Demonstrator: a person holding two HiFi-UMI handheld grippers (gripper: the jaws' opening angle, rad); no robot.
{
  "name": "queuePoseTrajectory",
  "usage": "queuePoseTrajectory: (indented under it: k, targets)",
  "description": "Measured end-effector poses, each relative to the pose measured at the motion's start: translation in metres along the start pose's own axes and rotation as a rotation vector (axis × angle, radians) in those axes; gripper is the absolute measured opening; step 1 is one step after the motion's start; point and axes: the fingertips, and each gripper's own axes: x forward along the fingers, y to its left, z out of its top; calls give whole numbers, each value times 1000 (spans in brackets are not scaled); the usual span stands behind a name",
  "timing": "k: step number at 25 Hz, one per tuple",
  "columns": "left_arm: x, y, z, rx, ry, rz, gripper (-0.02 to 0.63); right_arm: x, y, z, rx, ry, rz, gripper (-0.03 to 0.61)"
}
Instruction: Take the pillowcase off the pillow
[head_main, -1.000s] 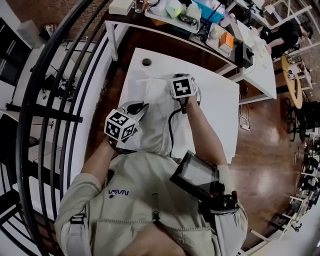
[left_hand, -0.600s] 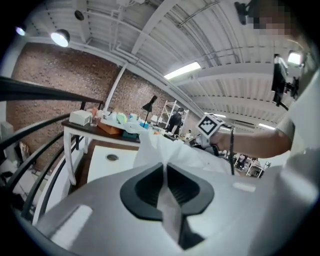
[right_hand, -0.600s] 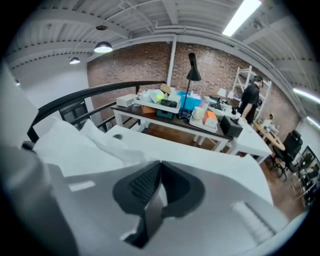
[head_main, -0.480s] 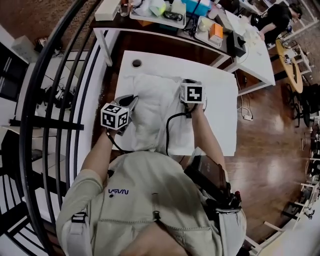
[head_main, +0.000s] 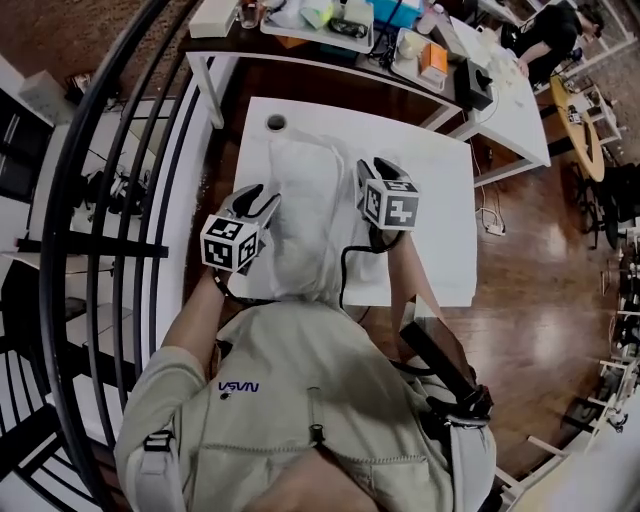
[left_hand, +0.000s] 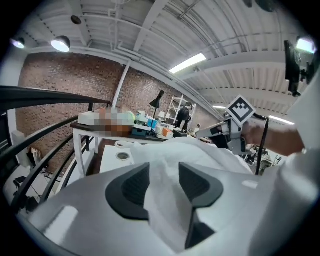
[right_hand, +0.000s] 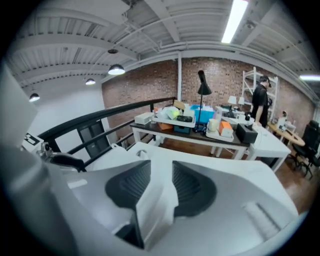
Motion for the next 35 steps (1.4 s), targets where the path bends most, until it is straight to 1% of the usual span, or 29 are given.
queuePoseTrajectory:
  k: [3, 6, 7, 9, 12, 14, 16, 20, 23, 24, 26, 28, 30, 33, 35]
  targets:
    - [-23, -15, -6, -15, -18, -46, 218, -29, 14, -8, 71, -57, -1, 133]
    - [-40, -39, -18, -48, -20, -135, 272, -56, 28, -29, 127, -60, -15, 133]
    - [-44, -47, -24, -52, -9, -167, 287, -64, 33, -36, 144, -59, -23, 133]
    - [-51, -59, -40, -43, 29, -211, 296, -79, 44, -46, 160, -61, -32, 133]
    - [-55, -71, -58, -30, 72, -224, 302, -92, 55, -56, 144, -72, -30, 133]
    - [-56, -80, -61, -22, 73, -206, 302, -97, 56, -65, 139, -79, -27, 133]
    - [-57, -87, -60, -6, 67, -170, 302, -100, 58, -73, 139, -87, -14, 133]
    - [-65, -98, -49, 20, 41, -56, 301, -113, 68, -81, 116, -126, 39, 133]
    - [-66, -108, -49, 34, 36, 20, 301, -127, 69, -92, 94, -153, 68, 133]
    - [-65, -109, -52, 29, 37, 42, 308, -130, 70, -97, 88, -156, 80, 133]
    - [-65, -114, -58, 18, 45, 76, 346, -135, 73, -107, 76, -159, 103, 133]
    - [-66, -119, -66, 22, 66, 92, 374, -140, 77, -118, 64, -158, 118, 133]
    - [-66, -123, -78, 35, 93, 89, 385, -143, 86, -129, 52, -148, 128, 133]
    - [-76, -117, -102, 48, 134, 81, 387, -150, 117, -147, 33, -125, 155, 133]
    - [-82, -113, -116, 51, 156, 78, 388, -155, 140, -160, 26, -91, 169, 133]
